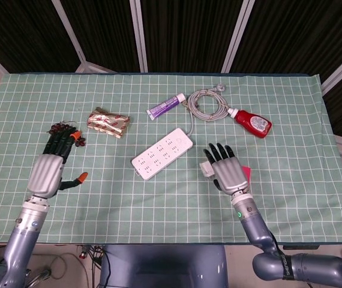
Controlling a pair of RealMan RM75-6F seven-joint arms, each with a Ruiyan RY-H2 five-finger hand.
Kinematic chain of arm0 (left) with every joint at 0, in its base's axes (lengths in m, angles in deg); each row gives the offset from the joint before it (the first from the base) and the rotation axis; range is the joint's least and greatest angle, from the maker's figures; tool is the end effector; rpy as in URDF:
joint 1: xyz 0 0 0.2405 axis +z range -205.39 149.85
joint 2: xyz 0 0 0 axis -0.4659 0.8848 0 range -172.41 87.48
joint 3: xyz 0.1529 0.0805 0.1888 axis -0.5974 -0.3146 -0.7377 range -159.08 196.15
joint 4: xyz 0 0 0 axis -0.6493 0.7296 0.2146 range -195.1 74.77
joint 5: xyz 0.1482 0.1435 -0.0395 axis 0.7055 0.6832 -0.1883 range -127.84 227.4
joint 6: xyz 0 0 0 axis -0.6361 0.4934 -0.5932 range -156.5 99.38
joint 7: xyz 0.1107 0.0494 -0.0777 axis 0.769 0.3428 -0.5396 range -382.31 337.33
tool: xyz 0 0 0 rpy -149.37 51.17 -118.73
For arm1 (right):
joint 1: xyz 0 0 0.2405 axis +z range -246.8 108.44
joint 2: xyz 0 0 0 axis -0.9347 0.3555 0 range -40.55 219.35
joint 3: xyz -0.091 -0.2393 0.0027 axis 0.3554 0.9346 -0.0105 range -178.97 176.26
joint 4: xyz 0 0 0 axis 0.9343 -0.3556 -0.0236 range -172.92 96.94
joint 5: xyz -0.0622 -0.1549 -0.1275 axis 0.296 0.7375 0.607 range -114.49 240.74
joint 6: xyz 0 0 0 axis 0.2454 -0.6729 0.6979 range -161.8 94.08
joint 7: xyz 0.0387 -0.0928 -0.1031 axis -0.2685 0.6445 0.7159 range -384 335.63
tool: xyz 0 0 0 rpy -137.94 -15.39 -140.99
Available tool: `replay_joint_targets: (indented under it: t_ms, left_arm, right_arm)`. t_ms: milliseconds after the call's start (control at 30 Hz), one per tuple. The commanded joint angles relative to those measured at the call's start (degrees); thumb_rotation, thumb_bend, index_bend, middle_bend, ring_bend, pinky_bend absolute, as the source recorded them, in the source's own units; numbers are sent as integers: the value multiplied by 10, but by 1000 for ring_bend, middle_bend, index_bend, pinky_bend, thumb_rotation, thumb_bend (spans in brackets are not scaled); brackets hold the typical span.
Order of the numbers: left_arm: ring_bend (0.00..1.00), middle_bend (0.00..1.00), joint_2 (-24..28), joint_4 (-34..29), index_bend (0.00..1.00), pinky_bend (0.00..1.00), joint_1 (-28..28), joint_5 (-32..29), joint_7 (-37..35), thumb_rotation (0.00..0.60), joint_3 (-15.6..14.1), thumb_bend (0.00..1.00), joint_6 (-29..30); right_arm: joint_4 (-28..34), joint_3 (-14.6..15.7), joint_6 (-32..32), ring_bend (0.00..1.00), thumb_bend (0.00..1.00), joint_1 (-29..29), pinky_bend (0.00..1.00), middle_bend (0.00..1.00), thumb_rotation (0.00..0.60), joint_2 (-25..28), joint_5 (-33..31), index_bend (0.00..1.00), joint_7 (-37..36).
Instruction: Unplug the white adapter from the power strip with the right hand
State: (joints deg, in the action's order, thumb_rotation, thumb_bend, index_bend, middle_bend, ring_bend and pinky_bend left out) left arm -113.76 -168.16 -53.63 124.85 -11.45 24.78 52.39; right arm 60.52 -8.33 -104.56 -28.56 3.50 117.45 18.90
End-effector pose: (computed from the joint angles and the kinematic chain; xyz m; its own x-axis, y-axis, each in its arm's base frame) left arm -0.1783 0.2663 0.1058 0.1865 0.0123 0.9824 0.9565 -0.2306 -0.1786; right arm -0.1456 -0.3118 0.0112 0.6022 -0.1419 0.7856 -0.7867 -0.2728 0.5538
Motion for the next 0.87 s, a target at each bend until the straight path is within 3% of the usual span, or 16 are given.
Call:
replay_joint_targets:
  t_ms: [33, 267, 500, 700, 867]
  left_arm:
    - [0, 3, 17, 12, 73, 60, 36, 25, -31, 600, -24, 190, 28]
    - [0, 0, 34, 57, 65, 59, 98, 48, -85, 600, -58, 170, 69]
    - [0, 0, 36, 133, 26, 39, 157, 63, -138, 600, -85, 27, 103]
    - [0, 0, 37, 187, 0, 2, 192, 69, -177, 600, -90, 24, 120]
    - [0, 0, 35, 214, 0, 0, 213, 69, -201, 600, -89, 24, 127]
  right_arm:
    - [15, 14, -25, 0, 266, -19, 44, 0, 600, 3, 15, 0, 0]
    - [39, 66, -90, 0, 261, -85, 0, 0, 600, 39, 107, 0, -56]
    - [14, 137, -189, 0, 207, -185, 0, 0, 600, 103, 235, 0, -191]
    - [-41, 156, -249, 0, 189, -260, 0, 0, 600, 147, 269, 0, -316]
    - [-103, 151, -277, 0, 188, -309, 0, 0, 600, 165, 270, 0, -416]
